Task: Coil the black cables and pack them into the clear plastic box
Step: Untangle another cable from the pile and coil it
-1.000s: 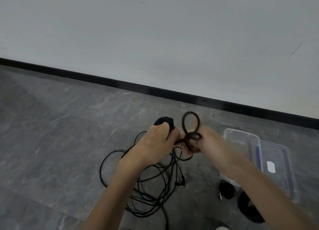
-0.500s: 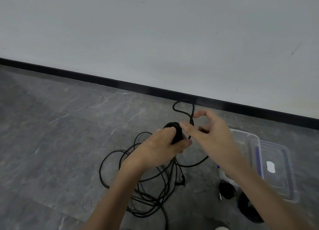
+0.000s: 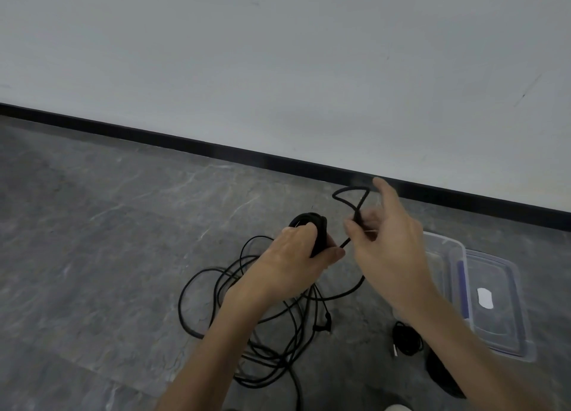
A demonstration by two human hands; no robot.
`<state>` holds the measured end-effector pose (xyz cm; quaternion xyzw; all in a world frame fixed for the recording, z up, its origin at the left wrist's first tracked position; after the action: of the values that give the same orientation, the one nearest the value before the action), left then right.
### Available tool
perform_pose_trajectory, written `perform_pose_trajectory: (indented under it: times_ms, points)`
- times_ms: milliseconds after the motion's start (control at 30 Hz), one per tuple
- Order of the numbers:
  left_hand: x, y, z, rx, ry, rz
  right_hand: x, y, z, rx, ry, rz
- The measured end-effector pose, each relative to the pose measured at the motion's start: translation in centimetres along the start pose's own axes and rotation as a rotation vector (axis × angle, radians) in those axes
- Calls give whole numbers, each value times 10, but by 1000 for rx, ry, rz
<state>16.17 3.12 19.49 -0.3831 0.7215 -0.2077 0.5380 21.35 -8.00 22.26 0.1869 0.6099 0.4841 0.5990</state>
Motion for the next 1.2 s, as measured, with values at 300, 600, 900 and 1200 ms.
perform_pose_trajectory:
  times_ms: [300,600,900,1200]
  points:
    - [1,2,0,-5,17,-8,4,5,0,-47,56,57]
    - [-8,0,-2,-32,-64,-71,8,-5,2,5,156,-95]
    - [1,-5,0,1,-21,-15,7,3,0,-19,23,245]
    - [2,-6,-1,30,-19,-60,-6,-3,3,35,-161,262]
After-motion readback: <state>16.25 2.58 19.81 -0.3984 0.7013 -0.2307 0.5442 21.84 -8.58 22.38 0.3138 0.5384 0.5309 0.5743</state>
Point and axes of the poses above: each hand's wrist, its own z-axis towards the middle knuckle, its own x-axis out of the palm, y = z × x, the point moved 8 cm from there along z, towards the middle knuckle, and after that the axes turned 6 degrees about -x, right-handed, at the moved point
